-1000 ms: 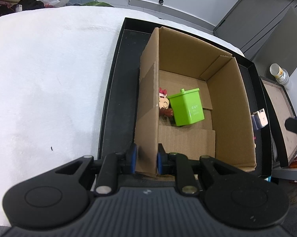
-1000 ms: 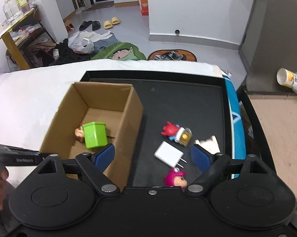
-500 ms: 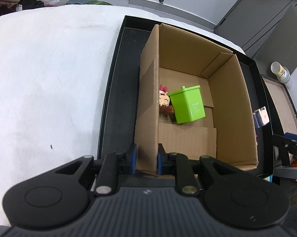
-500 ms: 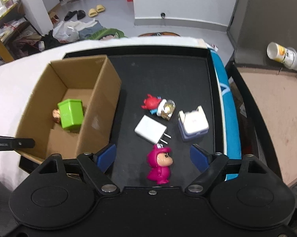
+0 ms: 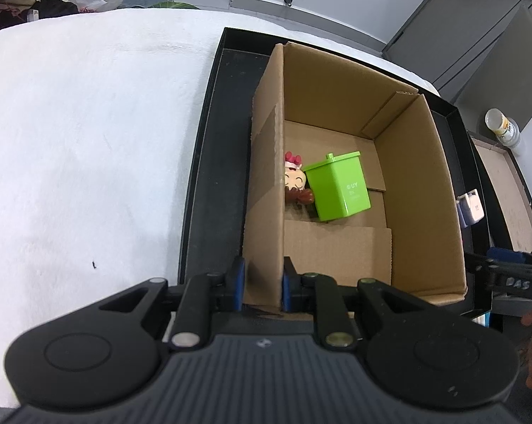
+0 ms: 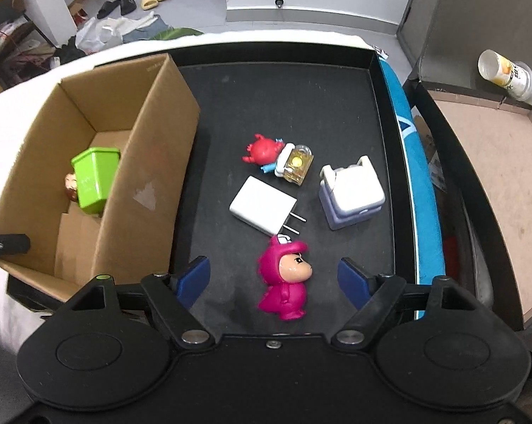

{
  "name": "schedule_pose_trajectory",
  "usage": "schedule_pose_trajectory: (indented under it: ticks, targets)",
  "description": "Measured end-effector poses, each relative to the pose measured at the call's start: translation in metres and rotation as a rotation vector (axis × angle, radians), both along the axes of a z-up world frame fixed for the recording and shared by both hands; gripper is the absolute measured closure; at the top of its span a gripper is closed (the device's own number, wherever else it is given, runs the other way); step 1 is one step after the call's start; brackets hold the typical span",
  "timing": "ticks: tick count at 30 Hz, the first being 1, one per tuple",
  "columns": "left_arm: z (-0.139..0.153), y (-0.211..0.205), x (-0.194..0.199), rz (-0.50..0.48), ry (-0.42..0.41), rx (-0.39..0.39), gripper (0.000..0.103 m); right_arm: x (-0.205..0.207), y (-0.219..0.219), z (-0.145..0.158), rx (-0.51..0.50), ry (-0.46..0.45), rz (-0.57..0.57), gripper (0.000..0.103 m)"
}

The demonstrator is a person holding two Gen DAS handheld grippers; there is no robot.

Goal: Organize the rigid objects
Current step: 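Withdraw the right tool toward the pink pig figure, then close the right gripper on the pink pig figure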

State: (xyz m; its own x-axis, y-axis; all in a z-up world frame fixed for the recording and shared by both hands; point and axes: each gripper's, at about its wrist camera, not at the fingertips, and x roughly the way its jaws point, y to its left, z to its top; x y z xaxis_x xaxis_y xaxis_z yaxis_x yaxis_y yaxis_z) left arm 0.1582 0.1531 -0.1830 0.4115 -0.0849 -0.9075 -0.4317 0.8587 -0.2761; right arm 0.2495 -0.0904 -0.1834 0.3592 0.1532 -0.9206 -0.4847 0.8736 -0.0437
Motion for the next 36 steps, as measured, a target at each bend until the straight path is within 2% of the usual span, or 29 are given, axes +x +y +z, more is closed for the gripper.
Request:
schedule_pose_trajectory:
  ticks: [8, 9, 12, 23, 29, 31, 33, 36]
  targets:
    - [0.000, -0.001, 0.000, -0.002, 0.002, 0.001, 0.084, -0.004, 0.006, -0.017, -0.065, 0.004, 0.019, 0.025]
    - [0.000, -0.001, 0.001, -0.003, 0.003, 0.002, 0.084, -0.004, 0.007, -0.019, -0.069, 0.009, 0.019, 0.030]
    - [-0.001, -0.002, 0.002, -0.005, 0.006, 0.003, 0.084, -0.001, 0.007, -0.027, -0.077, 0.035, 0.011, 0.034]
    - [-0.003, -0.003, 0.003, -0.003, 0.010, 0.003, 0.084, 0.007, 0.012, -0.048, -0.119, 0.076, 0.011, 0.037]
    - [-0.004, -0.003, 0.003, -0.001, 0.007, 0.000, 0.084, 0.008, 0.017, -0.052, -0.132, 0.081, 0.026, 0.046]
    - [-0.004, -0.003, 0.003, -0.002, 0.008, 0.001, 0.084, 0.009, 0.017, -0.052, -0.119, 0.100, 0.027, 0.052]
    - [-0.004, -0.003, 0.002, -0.001, 0.008, 0.000, 0.084, 0.010, 0.016, -0.050, -0.093, 0.120, 0.030, 0.064]
    - [-0.004, -0.003, 0.002, 0.000, 0.007, 0.001, 0.084, 0.011, 0.015, -0.048, -0.100, 0.121, 0.023, 0.065]
